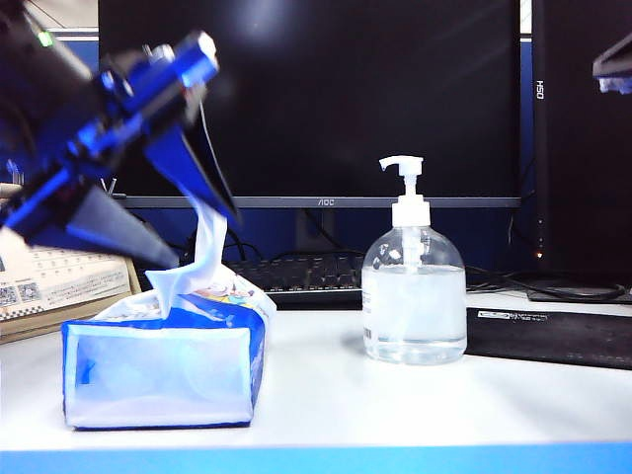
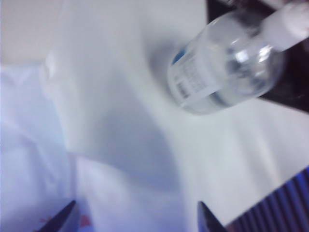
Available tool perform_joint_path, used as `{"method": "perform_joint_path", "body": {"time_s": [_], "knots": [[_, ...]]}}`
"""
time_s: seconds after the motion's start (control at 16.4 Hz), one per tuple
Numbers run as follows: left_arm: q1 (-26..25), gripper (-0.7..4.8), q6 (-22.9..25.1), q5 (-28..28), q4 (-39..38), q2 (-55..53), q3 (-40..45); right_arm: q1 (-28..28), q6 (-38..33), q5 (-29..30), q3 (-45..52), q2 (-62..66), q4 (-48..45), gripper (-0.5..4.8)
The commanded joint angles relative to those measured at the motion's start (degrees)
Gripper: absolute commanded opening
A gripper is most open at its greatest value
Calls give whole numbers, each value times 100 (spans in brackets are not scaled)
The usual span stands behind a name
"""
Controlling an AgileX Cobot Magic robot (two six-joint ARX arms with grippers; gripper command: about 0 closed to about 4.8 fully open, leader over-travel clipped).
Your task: Pull out a tissue from the tissue dispenser, then press the switch of the alcohol sanitizer bottle to drop some sanitizer on the paper tissue, and finally place the treated tissue on the table.
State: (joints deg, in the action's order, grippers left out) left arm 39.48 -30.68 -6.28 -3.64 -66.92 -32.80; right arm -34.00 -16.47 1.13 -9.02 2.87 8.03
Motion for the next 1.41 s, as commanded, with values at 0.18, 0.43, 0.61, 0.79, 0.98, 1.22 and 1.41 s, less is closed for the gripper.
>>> {"method": "perform_joint_path", "body": {"time_s": [0.18, 0.43, 0.61, 0.79, 0.98, 1.22, 1.41], "knots": [[-9, 206, 140, 317, 66, -337, -26, 2, 22, 9, -42, 2, -28, 54], [-9, 142, 173, 396, 68, -400, -26, 2, 22, 7, -42, 2, -7, 54], [-9, -6, 175, 382, 83, -505, -26, 2, 24, 7, -42, 2, 111, 54], [-46, -6, 155, -321, 719, -490, -46, 2, 24, 7, -39, 2, 280, 54], [-219, -6, -164, -1062, 1335, -463, -240, 2, 26, 2, -39, 2, 289, 54], [-662, -6, -308, -1620, 1414, -184, -778, 2, 24, 4, -39, 2, 289, 54], [-791, -6, -1239, -2468, 2636, 35, -870, 4, 24, -11, -39, 4, 291, 54]]}}
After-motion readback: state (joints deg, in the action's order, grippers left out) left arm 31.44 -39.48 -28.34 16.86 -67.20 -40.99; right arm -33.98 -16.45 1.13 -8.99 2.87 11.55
